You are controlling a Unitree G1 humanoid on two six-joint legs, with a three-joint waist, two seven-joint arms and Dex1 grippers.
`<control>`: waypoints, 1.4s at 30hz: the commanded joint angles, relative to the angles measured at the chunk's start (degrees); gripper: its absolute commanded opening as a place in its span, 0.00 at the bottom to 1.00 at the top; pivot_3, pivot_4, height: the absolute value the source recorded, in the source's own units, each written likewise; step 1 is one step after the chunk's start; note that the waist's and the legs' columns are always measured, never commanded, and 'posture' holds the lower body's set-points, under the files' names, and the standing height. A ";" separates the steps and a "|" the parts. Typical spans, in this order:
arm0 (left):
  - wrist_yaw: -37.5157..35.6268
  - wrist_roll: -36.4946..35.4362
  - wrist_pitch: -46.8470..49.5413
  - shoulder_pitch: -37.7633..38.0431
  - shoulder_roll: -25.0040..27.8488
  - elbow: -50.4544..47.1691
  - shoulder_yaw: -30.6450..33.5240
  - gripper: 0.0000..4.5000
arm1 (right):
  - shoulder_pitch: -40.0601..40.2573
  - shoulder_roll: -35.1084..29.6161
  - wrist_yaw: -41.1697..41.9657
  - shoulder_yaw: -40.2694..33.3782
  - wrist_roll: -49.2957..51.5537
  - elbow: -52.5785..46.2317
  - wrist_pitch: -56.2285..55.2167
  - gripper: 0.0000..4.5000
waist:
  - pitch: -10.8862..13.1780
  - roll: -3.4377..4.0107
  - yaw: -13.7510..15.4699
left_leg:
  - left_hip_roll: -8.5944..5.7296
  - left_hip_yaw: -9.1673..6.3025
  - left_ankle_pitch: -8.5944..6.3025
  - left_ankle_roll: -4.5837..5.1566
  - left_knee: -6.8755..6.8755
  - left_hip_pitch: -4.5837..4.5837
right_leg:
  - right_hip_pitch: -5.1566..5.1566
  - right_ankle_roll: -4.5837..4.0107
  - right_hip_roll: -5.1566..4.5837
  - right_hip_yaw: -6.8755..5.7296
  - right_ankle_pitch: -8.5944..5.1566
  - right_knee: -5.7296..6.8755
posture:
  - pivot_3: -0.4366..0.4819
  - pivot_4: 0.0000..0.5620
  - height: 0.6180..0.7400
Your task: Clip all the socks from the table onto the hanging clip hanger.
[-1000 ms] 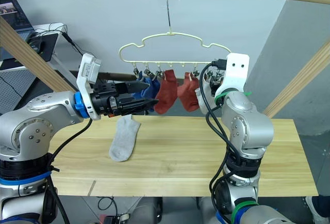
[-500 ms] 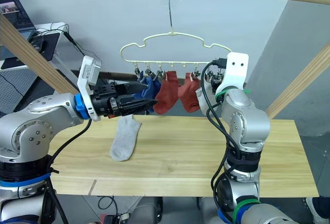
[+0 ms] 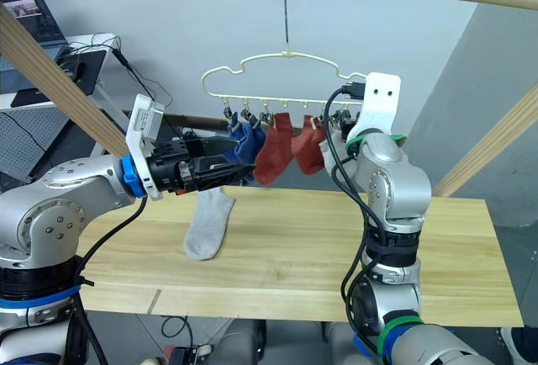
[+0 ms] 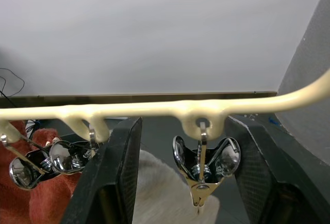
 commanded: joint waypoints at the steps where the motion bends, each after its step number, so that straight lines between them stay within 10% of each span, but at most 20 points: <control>1: 0.28 -0.95 -1.04 0.10 0.88 -2.41 1.41 0.93 | -0.97 -0.14 -0.72 0.30 -0.12 -1.40 -1.02 0.56 | 0.00 0.00 0.00 | 0.00 0.00 0.00 0.00 0.00 0.00 | 0.00 0.00 0.00 0.00 0.00 0.00 | 0.52 0.45 1.00; 10: 0.53 -0.88 -1.39 0.19 0.81 -2.39 1.21 0.93 | -0.93 -0.45 -1.39 0.37 -0.10 -1.65 -0.72 0.56 | 0.00 0.00 0.00 | 0.00 0.00 0.00 0.00 0.00 0.00 | 0.00 0.00 0.00 0.00 0.00 0.00 | 0.52 0.45 1.00; 19: 0.87 -0.68 -1.48 0.24 0.79 -2.43 1.16 0.94 | -0.94 -0.64 -1.77 0.47 -0.28 -1.65 -0.75 0.01 | 0.00 0.00 0.01 | 0.00 0.00 0.00 0.00 0.00 0.00 | 0.00 0.00 0.00 0.00 0.00 0.00 | 0.51 0.44 1.00; 31: 1.27 4.76 -3.94 7.06 3.83 -0.09 0.39 0.94 | -2.03 -0.86 -2.22 0.27 -0.10 -1.86 -0.24 0.01 | 0.00 0.00 0.01 | 0.00 0.00 0.00 0.00 -0.01 0.01 | 0.00 0.00 0.00 0.01 0.00 0.00 | 0.51 0.44 1.00; 42: 6.64 29.17 -25.05 13.96 3.81 23.05 -7.14 0.97 | -2.91 -1.15 -2.24 -0.17 0.26 -2.76 1.17 0.00 | 0.00 0.00 0.08 | 0.00 0.03 0.00 0.01 -0.02 0.01 | -0.04 -0.01 -0.01 0.02 0.00 -0.02 | 0.50 0.45 1.00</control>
